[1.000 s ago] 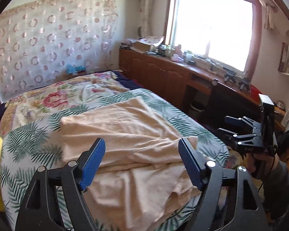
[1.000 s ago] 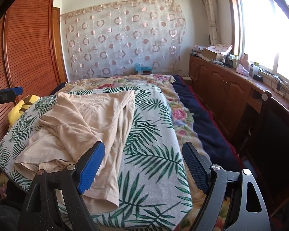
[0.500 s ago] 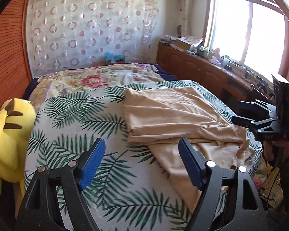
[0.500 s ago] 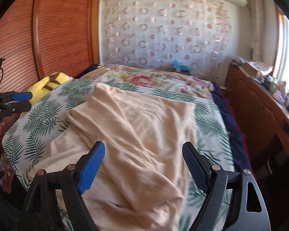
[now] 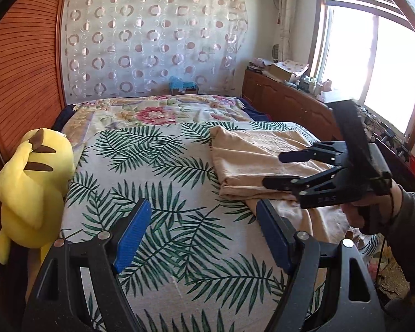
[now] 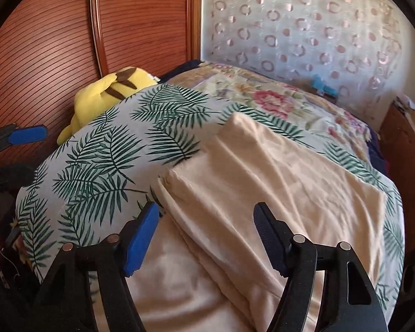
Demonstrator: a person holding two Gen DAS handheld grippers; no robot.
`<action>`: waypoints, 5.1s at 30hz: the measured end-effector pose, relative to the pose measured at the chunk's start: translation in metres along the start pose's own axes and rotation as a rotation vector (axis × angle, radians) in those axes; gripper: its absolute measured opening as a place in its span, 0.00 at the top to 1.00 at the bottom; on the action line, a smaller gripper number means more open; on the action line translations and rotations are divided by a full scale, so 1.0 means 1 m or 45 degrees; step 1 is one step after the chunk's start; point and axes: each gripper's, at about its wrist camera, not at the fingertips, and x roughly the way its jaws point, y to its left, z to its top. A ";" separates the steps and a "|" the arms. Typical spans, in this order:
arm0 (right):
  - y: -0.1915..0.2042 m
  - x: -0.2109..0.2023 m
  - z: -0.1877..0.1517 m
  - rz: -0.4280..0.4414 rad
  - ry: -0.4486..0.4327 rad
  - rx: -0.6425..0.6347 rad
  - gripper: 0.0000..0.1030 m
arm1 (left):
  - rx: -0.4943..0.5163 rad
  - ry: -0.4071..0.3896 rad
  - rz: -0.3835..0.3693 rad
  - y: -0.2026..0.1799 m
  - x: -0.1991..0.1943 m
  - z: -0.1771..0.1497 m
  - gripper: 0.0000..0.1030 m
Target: Fold small clothes
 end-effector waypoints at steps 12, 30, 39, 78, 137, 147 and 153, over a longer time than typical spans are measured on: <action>0.013 0.057 0.035 0.079 0.151 -0.160 0.37 | 0.011 0.012 -0.013 0.017 0.011 0.004 0.23; -0.106 -0.037 0.060 -0.040 -0.152 0.024 0.96 | 0.016 0.099 -0.088 0.001 0.071 0.027 0.23; -0.227 -0.051 0.025 -0.233 -0.078 0.271 0.96 | 0.055 0.184 -0.134 -0.033 0.112 0.037 0.23; -0.209 -0.097 -0.027 -0.318 -0.044 0.313 0.60 | 0.117 0.218 -0.158 -0.084 0.092 0.008 0.23; -0.096 -0.199 -0.186 -0.219 -0.019 0.400 0.98 | 0.163 0.233 -0.230 -0.120 0.039 -0.051 0.23; -0.095 -0.238 -0.222 -0.269 -0.024 0.473 0.98 | 0.176 0.269 -0.236 -0.122 0.045 -0.056 0.23; -0.099 -0.221 -0.229 -0.272 0.016 0.508 0.98 | 0.149 0.296 -0.296 -0.120 0.045 -0.060 0.44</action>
